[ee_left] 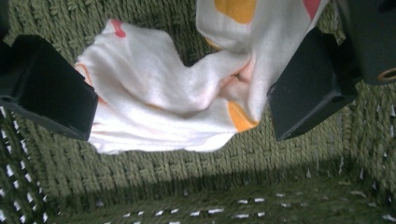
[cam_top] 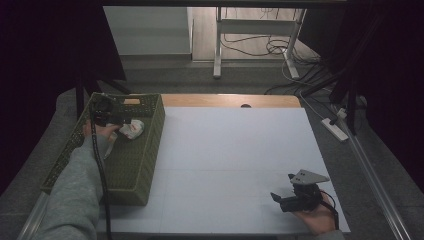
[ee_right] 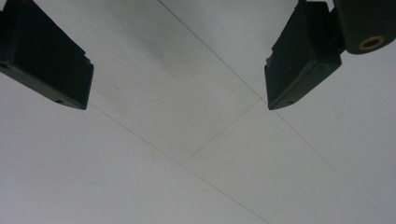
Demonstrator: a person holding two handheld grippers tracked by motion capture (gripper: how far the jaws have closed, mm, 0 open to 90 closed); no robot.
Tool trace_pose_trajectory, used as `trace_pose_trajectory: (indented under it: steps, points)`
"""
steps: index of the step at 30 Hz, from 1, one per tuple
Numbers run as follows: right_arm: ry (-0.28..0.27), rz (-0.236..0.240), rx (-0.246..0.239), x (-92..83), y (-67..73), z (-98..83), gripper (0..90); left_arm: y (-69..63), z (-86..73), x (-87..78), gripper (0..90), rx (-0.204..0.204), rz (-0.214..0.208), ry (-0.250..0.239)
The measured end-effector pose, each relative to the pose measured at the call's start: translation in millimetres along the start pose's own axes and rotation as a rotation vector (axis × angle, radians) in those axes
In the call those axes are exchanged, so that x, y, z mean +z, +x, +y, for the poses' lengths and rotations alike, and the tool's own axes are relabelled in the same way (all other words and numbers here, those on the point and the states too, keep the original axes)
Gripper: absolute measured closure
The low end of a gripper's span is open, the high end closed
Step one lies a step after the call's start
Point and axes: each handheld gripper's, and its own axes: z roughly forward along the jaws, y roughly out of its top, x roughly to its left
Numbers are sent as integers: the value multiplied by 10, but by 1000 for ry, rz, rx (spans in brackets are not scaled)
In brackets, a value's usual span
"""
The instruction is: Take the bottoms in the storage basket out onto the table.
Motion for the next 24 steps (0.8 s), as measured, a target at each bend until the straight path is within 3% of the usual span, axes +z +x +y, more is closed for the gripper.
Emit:
trace_pose_trajectory:
  steps: [11,24]
  points:
    - [11,0,-5,7,-2,-5,83,94,-55,82,66,-35,-11,32]
    - [15,-1,-6,2,0,-8,83,123,-100,182,58,-30,2,93]
